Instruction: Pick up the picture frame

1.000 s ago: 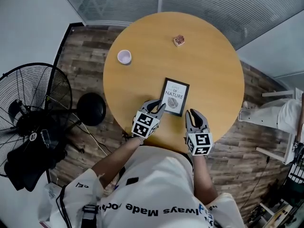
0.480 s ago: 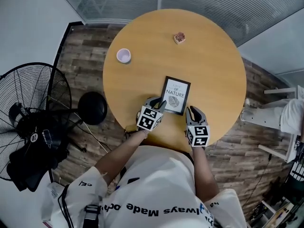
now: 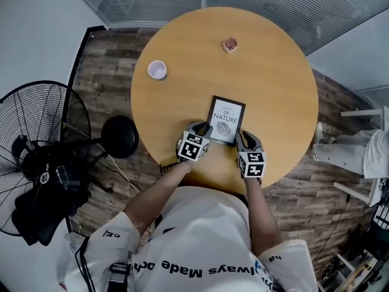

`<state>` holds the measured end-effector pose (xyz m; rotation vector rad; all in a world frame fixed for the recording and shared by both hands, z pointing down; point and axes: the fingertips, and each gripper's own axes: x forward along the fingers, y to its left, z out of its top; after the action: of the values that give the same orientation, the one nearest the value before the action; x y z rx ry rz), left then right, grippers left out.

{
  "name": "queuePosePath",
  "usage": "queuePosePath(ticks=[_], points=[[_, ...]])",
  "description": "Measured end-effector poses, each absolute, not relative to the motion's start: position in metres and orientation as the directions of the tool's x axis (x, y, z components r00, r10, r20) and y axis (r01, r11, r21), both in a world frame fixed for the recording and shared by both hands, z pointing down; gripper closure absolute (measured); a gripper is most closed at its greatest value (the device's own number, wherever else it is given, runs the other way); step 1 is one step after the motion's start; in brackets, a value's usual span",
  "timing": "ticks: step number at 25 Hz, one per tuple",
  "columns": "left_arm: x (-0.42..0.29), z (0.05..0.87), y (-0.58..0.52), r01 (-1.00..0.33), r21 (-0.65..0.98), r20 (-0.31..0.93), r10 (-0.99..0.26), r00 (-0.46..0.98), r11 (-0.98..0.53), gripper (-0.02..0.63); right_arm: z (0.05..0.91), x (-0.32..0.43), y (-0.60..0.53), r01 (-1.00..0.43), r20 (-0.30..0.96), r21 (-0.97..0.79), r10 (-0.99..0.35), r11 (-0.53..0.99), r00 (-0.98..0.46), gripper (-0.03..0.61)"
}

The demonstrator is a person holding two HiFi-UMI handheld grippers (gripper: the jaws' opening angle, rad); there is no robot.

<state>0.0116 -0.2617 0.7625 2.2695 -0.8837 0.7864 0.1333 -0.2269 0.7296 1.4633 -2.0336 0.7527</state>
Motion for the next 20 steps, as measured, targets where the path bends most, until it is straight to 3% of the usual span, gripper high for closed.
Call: queuePosePath(ticks=[20], points=[[0.01,0.798,-0.266,-0.752,0.326,0.729,-0.353,0.586,-0.573,0.5,0.795,0.135,-0.228,-0.959,0.77,-0.212,-0.573,0.186,-0.281,0.482]])
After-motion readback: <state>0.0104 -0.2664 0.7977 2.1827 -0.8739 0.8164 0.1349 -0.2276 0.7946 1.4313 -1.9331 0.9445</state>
